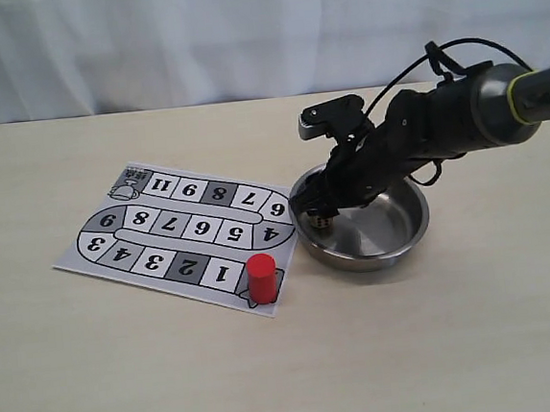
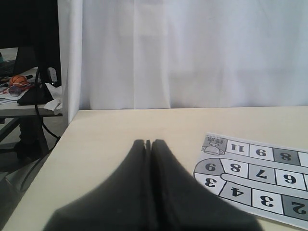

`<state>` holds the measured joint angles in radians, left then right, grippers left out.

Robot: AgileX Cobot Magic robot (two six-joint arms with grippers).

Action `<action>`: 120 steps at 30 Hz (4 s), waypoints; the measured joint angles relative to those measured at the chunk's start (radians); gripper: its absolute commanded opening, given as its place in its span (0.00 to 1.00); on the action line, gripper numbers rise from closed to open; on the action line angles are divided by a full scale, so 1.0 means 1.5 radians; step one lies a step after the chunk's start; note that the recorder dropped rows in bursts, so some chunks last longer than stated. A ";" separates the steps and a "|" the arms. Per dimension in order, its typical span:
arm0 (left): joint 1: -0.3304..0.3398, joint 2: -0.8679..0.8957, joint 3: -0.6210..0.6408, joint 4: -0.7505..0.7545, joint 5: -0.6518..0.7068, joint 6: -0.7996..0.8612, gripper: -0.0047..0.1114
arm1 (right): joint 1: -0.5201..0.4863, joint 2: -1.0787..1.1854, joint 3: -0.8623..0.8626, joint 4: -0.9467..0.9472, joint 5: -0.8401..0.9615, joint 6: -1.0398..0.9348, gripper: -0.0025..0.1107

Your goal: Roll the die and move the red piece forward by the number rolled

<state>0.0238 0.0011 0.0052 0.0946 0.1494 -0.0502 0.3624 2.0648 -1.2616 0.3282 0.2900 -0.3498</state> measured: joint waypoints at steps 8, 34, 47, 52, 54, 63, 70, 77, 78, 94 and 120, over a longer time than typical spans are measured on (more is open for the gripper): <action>0.000 0.000 0.000 0.000 0.000 0.000 0.04 | 0.000 0.027 0.000 0.048 -0.021 0.000 0.52; 0.000 0.000 0.000 0.000 0.000 0.000 0.04 | 0.000 -0.044 -0.003 0.018 0.029 0.001 0.06; 0.000 0.000 0.000 0.000 0.000 0.000 0.04 | -0.114 0.042 -0.213 -0.130 0.049 0.100 0.06; 0.000 0.000 0.000 0.000 0.000 0.000 0.04 | -0.136 0.097 -0.261 -0.133 0.058 0.104 0.06; 0.000 0.000 0.000 0.000 0.000 0.000 0.04 | -0.149 0.112 -0.283 -0.133 0.075 0.105 0.06; 0.000 0.000 0.000 0.000 0.000 0.000 0.04 | -0.165 0.169 -0.360 0.146 0.182 -0.070 0.38; 0.000 0.000 0.000 0.000 0.000 0.000 0.04 | -0.161 0.192 -0.395 0.347 0.252 -0.215 0.77; 0.000 0.000 0.000 0.000 0.000 0.000 0.04 | -0.162 0.194 -0.395 0.324 0.249 -0.210 0.76; 0.000 0.000 0.000 0.000 0.000 0.000 0.04 | -0.162 0.194 -0.395 0.318 0.248 -0.208 0.76; 0.000 0.000 0.000 0.000 0.000 0.000 0.04 | -0.162 0.186 -0.395 0.260 0.222 -0.191 0.38; 0.000 0.000 0.000 0.000 0.000 0.000 0.04 | -0.023 0.100 -0.397 0.053 0.437 -0.065 0.06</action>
<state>0.0238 0.0011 0.0052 0.0946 0.1494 -0.0502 0.3278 2.2147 -1.8575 0.4070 0.9457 -0.4470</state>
